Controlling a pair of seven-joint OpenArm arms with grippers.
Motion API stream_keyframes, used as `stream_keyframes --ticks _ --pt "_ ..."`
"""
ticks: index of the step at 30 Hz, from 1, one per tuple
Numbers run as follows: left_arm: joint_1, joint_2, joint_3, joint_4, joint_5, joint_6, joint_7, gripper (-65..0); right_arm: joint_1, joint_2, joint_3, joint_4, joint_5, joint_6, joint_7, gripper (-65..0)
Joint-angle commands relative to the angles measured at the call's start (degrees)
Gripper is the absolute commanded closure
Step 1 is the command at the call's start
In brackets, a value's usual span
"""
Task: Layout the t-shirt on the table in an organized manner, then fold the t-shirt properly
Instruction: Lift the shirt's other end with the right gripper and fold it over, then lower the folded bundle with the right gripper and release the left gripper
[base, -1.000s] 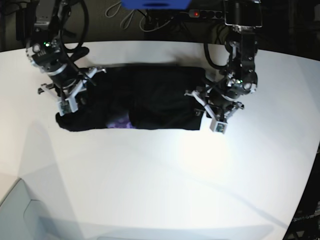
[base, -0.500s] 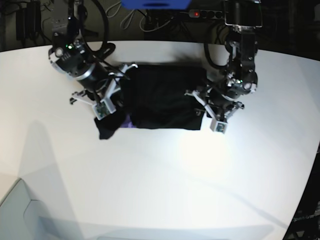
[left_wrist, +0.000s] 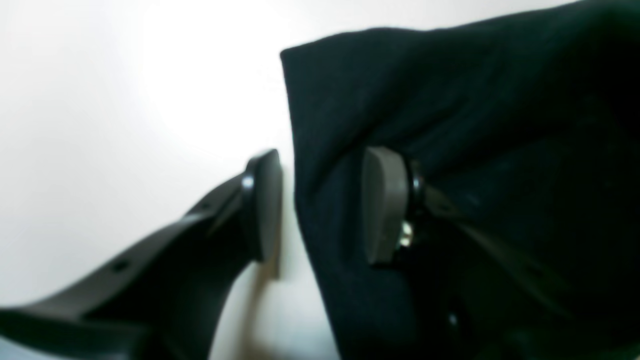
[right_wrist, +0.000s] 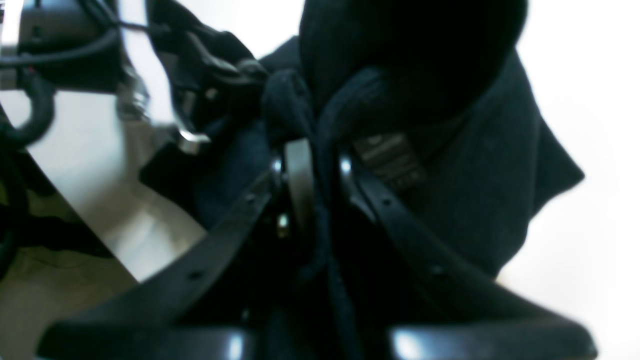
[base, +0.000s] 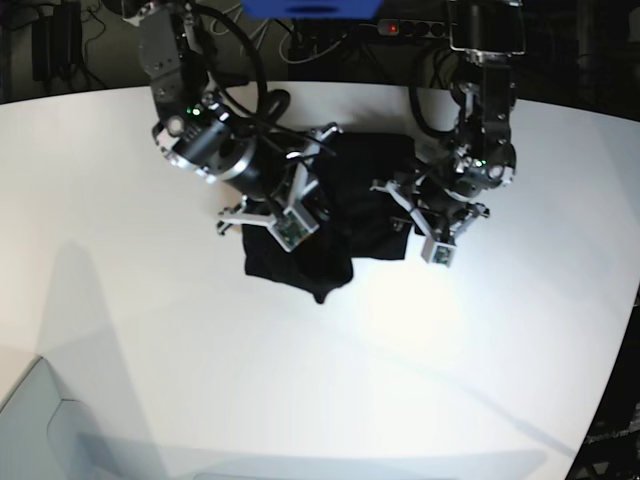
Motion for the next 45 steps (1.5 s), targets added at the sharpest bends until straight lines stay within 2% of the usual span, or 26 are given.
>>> stream_keyframes --ticks 1,4,11,21,25,30,35,40,45 --pt "-0.9 0.0 0.0 1.2 -0.4 0.2 -1.0 -26.4 0.6 -1.0 -0.6 0.4 1.1 -0.2 1.7 0.0" --pt "-0.9 0.0 0.0 1.2 -0.4 0.2 -1.0 -26.4 1.6 -2.2 -0.9 -1.2 1.1 -0.2 1.7 0.0" --pt "-0.8 0.0 -0.1 1.6 -0.7 0.2 -0.9 -26.4 5.8 -2.2 -5.3 -2.8 1.1 0.0 1.7 0.0" --pt "3.8 0.0 -4.0 15.1 -0.4 0.2 0.3 -25.7 6.7 -0.6 -5.2 -2.8 1.1 0.0 1.9 0.0" --pt "4.8 -1.8 -5.4 15.3 -0.4 0.2 6.2 -17.9 7.2 -0.5 -5.2 -2.8 1.1 0.0 1.9 0.0" --pt "4.2 -2.4 -5.9 8.4 -0.4 0.2 9.3 -0.1 7.5 -0.8 -5.4 -2.5 1.2 0.0 1.7 0.0" --pt "1.6 -1.8 -5.2 2.2 -0.4 0.2 10.6 0.0 7.5 -1.0 -5.6 -2.4 1.3 0.0 1.8 0.0" --pt "1.1 -0.2 -5.2 1.3 -0.4 0.2 10.7 0.0 7.5 -1.4 -8.5 -2.8 1.3 0.0 1.8 0.0" --pt "1.0 -0.4 -4.0 1.5 -0.4 0.2 10.4 0.0 7.5 -1.6 -12.1 -4.9 1.3 0.1 1.8 0.0"
